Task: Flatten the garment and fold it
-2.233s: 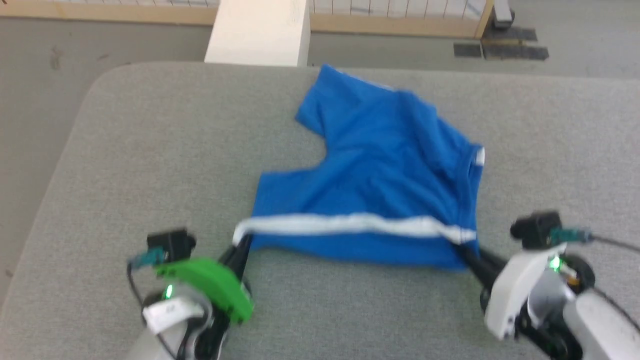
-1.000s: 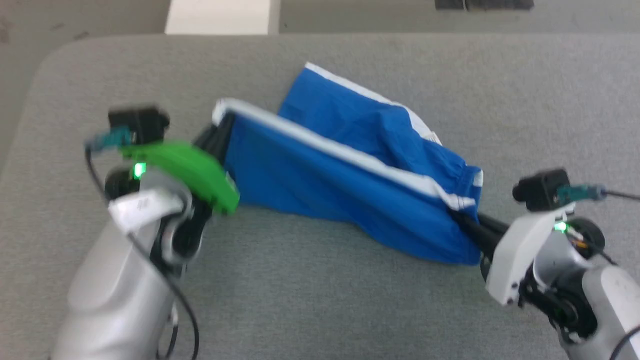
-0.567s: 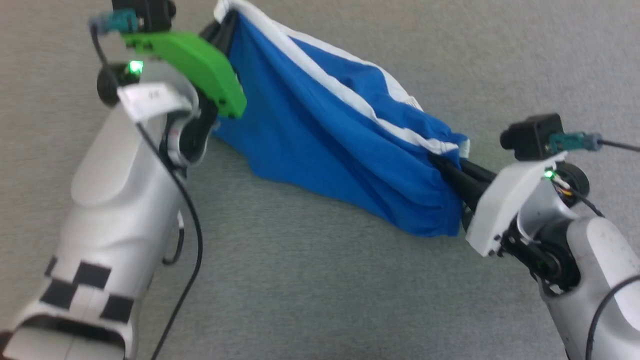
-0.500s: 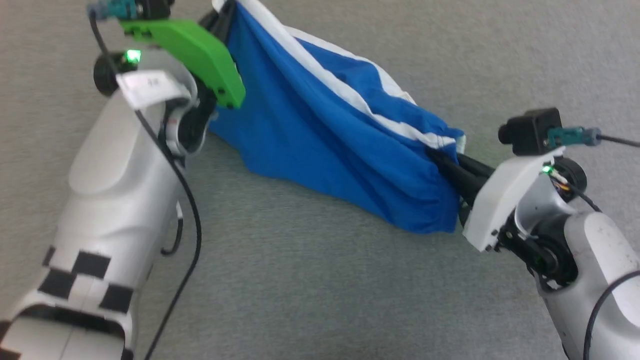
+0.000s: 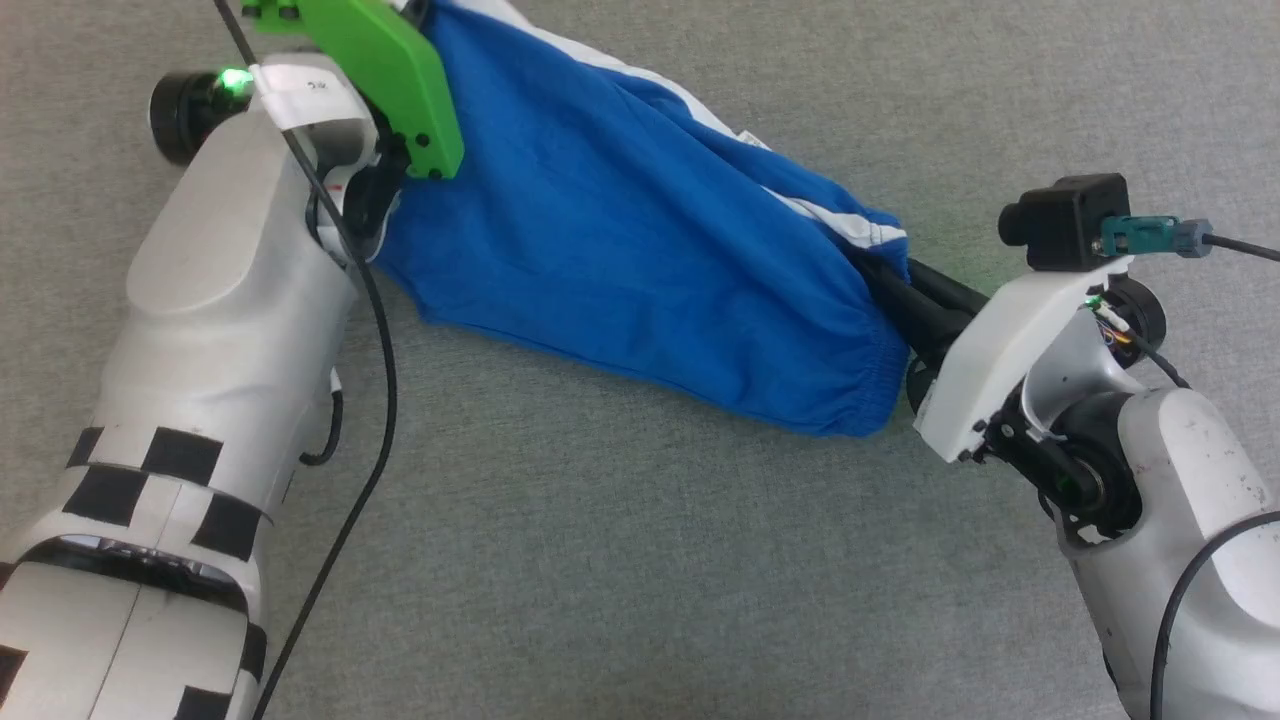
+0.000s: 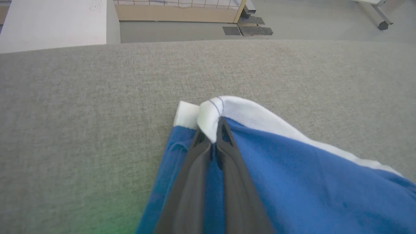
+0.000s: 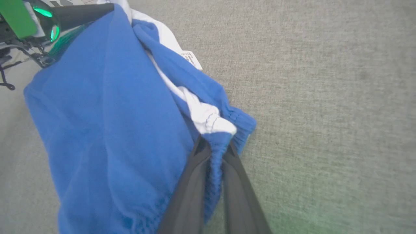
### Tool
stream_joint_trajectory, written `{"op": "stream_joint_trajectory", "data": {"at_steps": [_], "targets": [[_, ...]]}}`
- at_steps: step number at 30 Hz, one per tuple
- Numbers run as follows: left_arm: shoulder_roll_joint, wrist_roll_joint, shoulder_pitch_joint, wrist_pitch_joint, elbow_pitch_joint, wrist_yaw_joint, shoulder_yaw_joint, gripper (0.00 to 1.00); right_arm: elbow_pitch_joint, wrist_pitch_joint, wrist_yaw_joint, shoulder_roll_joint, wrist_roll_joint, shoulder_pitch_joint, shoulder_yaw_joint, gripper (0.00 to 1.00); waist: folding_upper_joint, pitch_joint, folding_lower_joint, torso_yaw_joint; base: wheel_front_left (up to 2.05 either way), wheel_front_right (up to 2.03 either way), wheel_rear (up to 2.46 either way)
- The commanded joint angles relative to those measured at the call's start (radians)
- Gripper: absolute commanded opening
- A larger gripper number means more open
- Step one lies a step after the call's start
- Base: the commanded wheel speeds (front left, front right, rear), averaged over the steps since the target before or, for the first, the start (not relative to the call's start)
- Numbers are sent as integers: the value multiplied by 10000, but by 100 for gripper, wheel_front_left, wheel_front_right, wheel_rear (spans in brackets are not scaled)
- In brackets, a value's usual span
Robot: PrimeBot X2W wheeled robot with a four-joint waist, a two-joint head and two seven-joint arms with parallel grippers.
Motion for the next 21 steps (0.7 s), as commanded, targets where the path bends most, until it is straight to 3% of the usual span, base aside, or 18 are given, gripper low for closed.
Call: {"op": "stream_joint_trajectory", "data": {"at_steps": [1, 6, 7, 8, 9, 10, 21], "targets": [[69, 58, -151, 61, 167, 91, -26, 0, 88, -50, -15, 2, -67, -118, -42, 0, -1, 77, -1, -65, 0, 0, 0], [-1, -55, -153, 55, 567, 171, 21, 0, 120, -26, -15, -12, -50, -72, -32, 0, -1, 89, -1, 23, 0, 0, 0], [-44, -106, -170, 17, 588, 153, 51, 22, 124, -38, -15, -17, -46, -65, -53, 0, -1, 77, -1, 64, 0, 0, 0], [-95, -147, -198, -35, 601, 125, 69, 100, 131, -80, -15, -18, -67, -56, -105, 6, -1, 52, -1, 114, 0, 0, 0], [-126, -175, -230, -79, 610, 89, 80, 100, 143, -93, -15, -16, -77, -42, -127, 35, -1, 20, -1, 153, 0, 0, 0], [-173, -235, -264, -106, 641, 49, 110, 100, 164, -87, -15, -15, -79, -18, -144, 100, -1, -38, -1, 202, 0, 0, 0], [-458, -937, -320, -776, 355, -763, 484, 100, 21, -174, -15, -163, -198, 696, -748, 100, -1, -1411, -1, 756, 0, 0, 0]]}}
